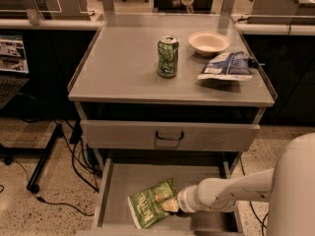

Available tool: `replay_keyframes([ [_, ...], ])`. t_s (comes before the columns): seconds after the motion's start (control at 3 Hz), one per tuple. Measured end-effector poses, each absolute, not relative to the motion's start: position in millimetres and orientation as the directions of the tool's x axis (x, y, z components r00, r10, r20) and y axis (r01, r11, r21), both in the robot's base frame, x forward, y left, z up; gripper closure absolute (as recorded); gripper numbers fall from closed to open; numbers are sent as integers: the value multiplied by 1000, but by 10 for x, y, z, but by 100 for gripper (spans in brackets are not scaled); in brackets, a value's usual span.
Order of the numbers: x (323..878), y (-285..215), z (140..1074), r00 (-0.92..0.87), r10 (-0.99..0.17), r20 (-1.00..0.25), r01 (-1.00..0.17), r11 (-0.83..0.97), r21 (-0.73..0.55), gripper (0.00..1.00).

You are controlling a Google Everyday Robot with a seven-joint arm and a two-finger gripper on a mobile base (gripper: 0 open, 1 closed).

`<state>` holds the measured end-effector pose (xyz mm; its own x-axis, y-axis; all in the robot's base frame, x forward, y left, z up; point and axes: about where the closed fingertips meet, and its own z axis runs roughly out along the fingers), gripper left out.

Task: Pick green jalapeno chip bag from middle drawer and place on counter

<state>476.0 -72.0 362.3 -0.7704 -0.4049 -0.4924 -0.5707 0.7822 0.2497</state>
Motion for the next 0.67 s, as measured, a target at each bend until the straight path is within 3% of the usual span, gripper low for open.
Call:
replay_keyframes([
  [0.67, 4760, -719, 3623, -770, -405, -492, -571, 782, 250, 88],
])
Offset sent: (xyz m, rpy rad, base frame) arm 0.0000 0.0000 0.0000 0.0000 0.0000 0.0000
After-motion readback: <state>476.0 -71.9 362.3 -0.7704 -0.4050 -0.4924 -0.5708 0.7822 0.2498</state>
